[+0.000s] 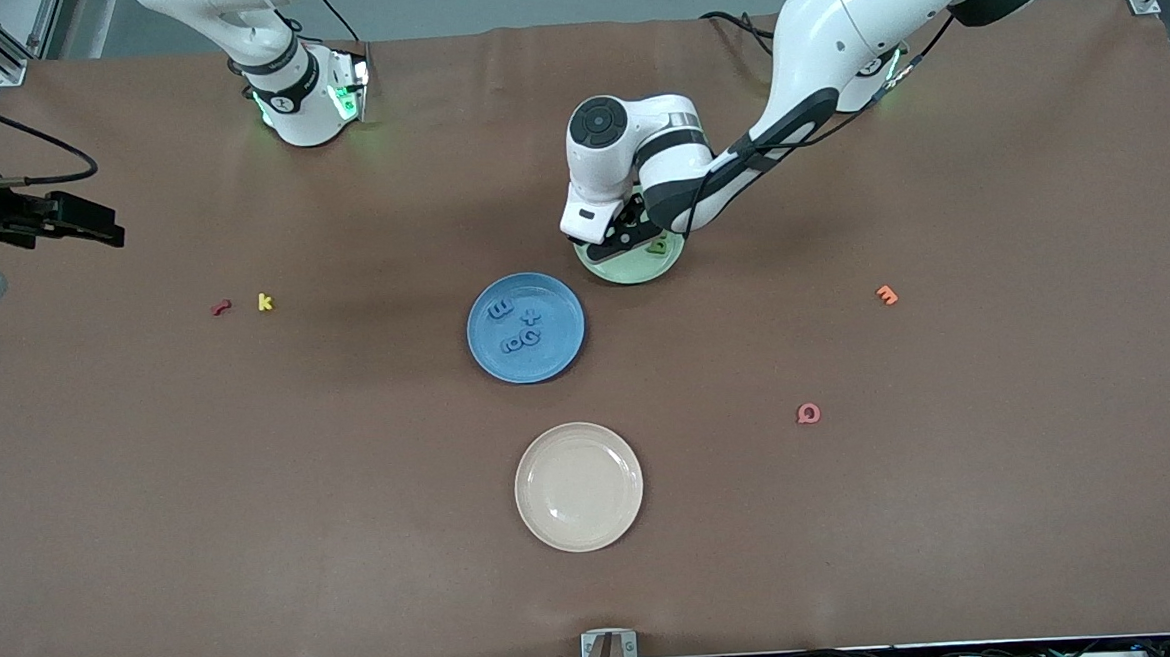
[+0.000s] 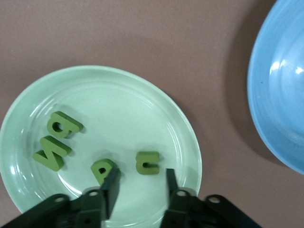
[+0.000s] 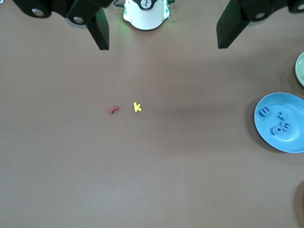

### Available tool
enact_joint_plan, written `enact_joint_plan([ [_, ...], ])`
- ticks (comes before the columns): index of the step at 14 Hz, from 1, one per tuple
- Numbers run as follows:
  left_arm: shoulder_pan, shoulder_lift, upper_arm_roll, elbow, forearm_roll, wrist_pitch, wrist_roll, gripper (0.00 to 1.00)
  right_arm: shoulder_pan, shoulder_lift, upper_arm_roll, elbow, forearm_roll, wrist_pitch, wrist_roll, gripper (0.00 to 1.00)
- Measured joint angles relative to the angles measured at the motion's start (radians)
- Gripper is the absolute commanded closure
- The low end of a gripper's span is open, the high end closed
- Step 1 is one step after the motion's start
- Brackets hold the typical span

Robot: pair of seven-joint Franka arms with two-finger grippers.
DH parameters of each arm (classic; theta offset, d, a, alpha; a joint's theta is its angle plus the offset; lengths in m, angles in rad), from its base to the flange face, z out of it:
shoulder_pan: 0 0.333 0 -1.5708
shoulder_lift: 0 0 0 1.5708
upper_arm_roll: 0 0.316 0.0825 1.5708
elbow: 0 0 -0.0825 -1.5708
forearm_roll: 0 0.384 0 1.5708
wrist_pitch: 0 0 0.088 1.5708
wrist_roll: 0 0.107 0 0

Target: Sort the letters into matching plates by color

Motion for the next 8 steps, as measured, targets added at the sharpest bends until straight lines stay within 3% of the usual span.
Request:
enact_joint_plan([
  [4, 0.017, 0.000, 0.000, 0.017, 0.000, 0.000, 0.004, 0.00, 0.002, -0.071, -0.012, -0.069, 0.000, 0.030, -0.005, 0.00],
  [8, 0.124, -0.007, -0.041, 0.042, 0.000, -0.001, 0.045, 0.01, 0.002, -0.119, -0.017, -0.100, 0.000, 0.048, -0.029, 0.00],
])
